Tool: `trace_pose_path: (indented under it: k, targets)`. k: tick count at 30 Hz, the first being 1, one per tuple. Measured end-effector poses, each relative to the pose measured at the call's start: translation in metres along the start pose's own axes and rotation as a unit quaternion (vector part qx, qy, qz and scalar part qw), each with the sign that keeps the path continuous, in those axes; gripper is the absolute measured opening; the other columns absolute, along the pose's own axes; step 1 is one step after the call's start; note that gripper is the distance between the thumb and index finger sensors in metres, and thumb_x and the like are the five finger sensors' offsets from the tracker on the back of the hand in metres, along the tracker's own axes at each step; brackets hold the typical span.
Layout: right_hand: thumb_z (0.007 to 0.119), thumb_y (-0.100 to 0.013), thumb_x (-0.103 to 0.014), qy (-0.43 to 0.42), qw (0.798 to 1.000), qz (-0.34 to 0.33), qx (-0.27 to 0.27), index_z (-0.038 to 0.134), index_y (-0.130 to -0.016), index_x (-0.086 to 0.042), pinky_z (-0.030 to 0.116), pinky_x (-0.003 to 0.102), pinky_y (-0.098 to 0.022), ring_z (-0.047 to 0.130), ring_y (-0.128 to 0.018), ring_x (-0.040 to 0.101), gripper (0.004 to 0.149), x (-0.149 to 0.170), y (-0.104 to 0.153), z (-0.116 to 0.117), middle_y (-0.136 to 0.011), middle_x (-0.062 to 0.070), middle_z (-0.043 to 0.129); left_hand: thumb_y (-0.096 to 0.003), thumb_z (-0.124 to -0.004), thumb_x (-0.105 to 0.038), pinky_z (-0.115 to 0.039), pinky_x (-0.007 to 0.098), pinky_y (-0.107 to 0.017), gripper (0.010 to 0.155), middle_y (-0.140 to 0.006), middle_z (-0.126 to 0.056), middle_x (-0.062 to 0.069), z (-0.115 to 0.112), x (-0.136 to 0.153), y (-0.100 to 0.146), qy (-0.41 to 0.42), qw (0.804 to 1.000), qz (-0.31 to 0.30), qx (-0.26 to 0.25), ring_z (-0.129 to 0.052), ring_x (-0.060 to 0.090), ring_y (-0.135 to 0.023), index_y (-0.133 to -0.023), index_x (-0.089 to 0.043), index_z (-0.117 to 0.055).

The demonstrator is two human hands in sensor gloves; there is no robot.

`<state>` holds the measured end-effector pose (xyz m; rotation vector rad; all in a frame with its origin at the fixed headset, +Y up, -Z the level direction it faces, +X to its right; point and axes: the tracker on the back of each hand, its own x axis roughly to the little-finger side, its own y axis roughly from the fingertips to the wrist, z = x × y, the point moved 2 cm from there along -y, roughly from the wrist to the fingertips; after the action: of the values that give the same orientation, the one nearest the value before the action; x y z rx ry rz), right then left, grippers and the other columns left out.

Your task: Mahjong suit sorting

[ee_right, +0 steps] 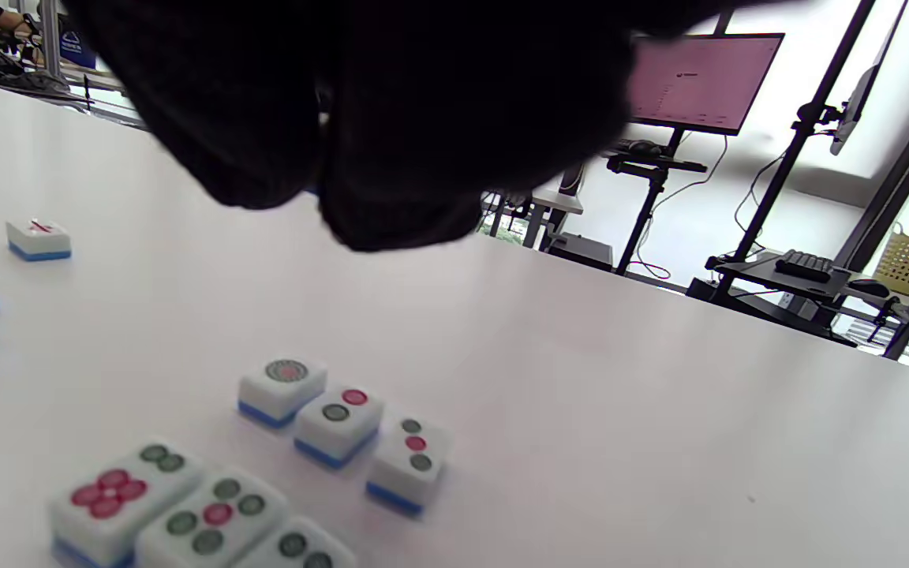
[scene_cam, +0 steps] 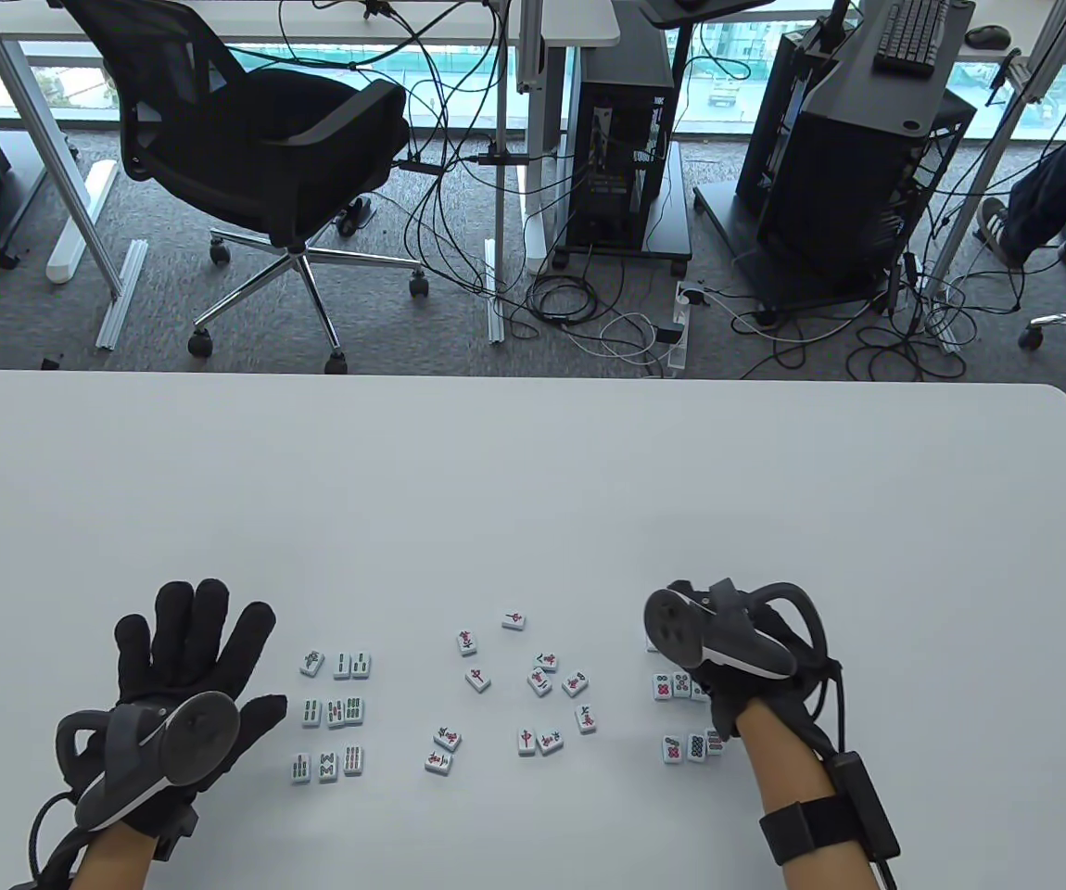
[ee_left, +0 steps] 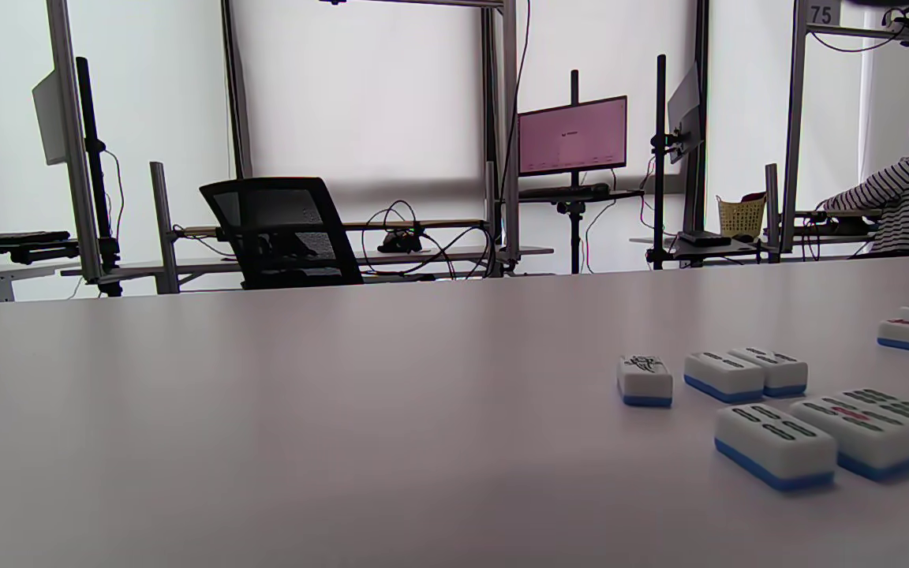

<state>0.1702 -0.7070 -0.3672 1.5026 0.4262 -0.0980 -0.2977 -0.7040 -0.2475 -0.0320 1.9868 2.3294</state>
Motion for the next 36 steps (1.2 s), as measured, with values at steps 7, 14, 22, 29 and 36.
trace_pose_path:
  k: [7, 14, 22, 29, 36]
  targets:
    - [0.085, -0.044, -0.039, -0.019, 0.997, 0.039, -0.069, 0.073, -0.092, -0.008, 0.082, 0.024, -0.015, 0.092, -0.024, 0.016, 0.059, 0.036, 0.013, 0.050, -0.056, 0.003, 0.096, -0.0369, -0.057, -0.077, -0.004, 0.054, -0.080, 0.086, -0.115, 0.007, -0.014, -0.004, -0.001, -0.001, -0.007, 1.000, -0.001, 0.011, 0.009, 0.021, -0.112, -0.108, -0.049, -0.018]
    - [0.084, -0.045, -0.039, -0.035, 0.993, 0.046, -0.100, 0.074, -0.092, -0.009, 0.082, 0.024, -0.017, 0.093, -0.025, 0.016, 0.057, 0.043, 0.020, 0.072, -0.058, 0.002, 0.095, -0.0355, -0.059, -0.078, -0.005, 0.055, -0.080, 0.089, -0.115, 0.007, -0.014, -0.005, -0.002, -0.001, -0.009, 1.000, -0.007, 0.018, 0.007, 0.021, -0.113, -0.106, -0.050, -0.013]
    - [0.084, -0.045, -0.039, -0.025, 0.991, 0.061, -0.113, 0.069, -0.098, -0.012, 0.081, 0.024, -0.017, 0.092, -0.026, 0.017, 0.062, 0.044, 0.025, 0.065, -0.060, 0.004, 0.095, -0.0357, -0.059, -0.078, -0.006, 0.055, -0.081, 0.089, -0.115, 0.007, -0.014, -0.006, -0.003, -0.001, -0.013, 0.999, -0.007, 0.028, 0.006, 0.021, -0.114, -0.106, -0.050, -0.013]
    - [0.082, -0.047, -0.040, -0.070, 0.996, 0.049, -0.012, 0.071, -0.098, -0.012, 0.081, 0.027, -0.017, 0.092, -0.026, 0.020, 0.059, 0.012, 0.014, 0.011, -0.059, 0.007, 0.096, -0.0354, -0.061, -0.078, -0.007, 0.055, -0.081, 0.090, -0.116, 0.006, -0.014, -0.008, -0.002, -0.001, -0.008, 0.999, -0.009, 0.032, 0.005, 0.021, -0.114, -0.106, -0.050, -0.014]
    - [0.082, -0.047, -0.040, -0.048, 0.999, -0.009, 0.013, 0.082, -0.087, -0.011, 0.080, 0.025, -0.012, 0.091, -0.019, 0.018, 0.049, -0.061, -0.017, -0.012, -0.051, 0.005, 0.097, -0.0352, -0.061, -0.078, -0.010, 0.056, -0.081, 0.090, -0.116, 0.005, -0.014, -0.006, -0.003, -0.001, -0.003, 0.999, -0.012, 0.029, 0.002, 0.022, -0.115, -0.107, -0.050, -0.015]
